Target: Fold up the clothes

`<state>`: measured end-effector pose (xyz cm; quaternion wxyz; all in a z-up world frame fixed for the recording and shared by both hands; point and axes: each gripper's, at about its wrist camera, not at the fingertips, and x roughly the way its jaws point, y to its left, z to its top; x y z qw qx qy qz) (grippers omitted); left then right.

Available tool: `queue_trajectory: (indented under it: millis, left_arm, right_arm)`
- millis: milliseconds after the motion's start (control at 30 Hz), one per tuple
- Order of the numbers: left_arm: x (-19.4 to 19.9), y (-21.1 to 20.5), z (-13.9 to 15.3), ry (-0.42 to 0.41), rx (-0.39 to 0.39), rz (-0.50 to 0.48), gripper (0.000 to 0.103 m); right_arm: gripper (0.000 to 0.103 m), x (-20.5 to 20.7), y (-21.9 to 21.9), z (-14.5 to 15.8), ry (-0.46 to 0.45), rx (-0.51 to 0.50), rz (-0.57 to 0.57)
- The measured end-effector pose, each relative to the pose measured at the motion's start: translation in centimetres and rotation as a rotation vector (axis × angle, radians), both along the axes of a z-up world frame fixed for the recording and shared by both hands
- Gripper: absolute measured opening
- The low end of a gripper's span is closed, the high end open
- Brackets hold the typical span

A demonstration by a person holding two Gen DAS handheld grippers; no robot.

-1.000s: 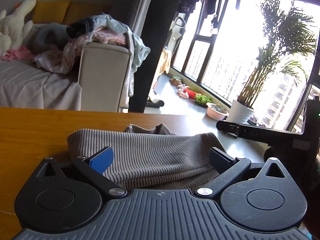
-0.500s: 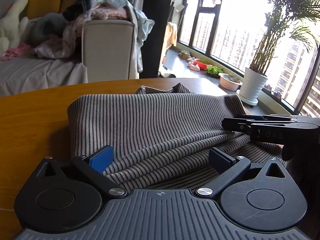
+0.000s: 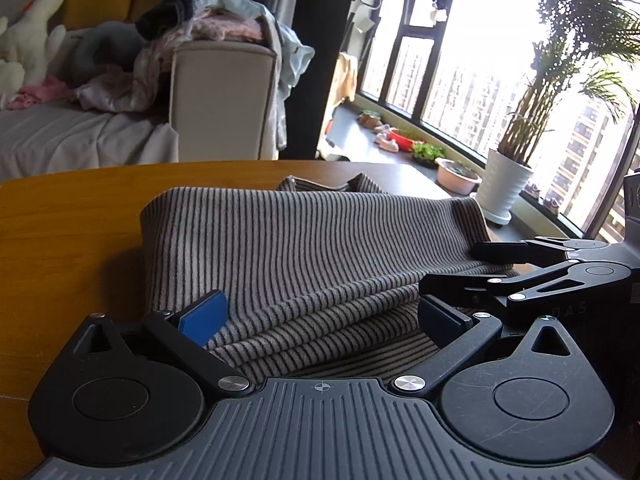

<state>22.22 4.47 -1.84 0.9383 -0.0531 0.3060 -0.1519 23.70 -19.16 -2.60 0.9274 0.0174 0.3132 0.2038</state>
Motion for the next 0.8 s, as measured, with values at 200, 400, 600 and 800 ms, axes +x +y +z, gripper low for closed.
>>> queue_trajectory:
  millis: [200,400,600,800]
  left_arm:
    - [-0.2,0.2,0.0,-0.005,-0.014,0.003,0.103]
    - [-0.4,0.0,0.0,-0.009,-0.011,0.008,0.103]
    - [-0.5,0.1,0.0,-0.010,-0.018,0.009,0.103]
    - [-0.5,0.1,0.0,-0.010,-0.020,0.011,0.103]
  right_arm:
    - [0.103,-0.3,1.5,0.2,-0.012,-0.124,0.017]
    - [0.064,-2.4,0.6,3.0,-0.176,-0.138,-0.141]
    - [0.051,-0.5,-0.9,0.4,-0.032,-0.214,-0.219]
    - [0.047,1.0,-1.5,4.5,-0.101,-0.160,-0.212]
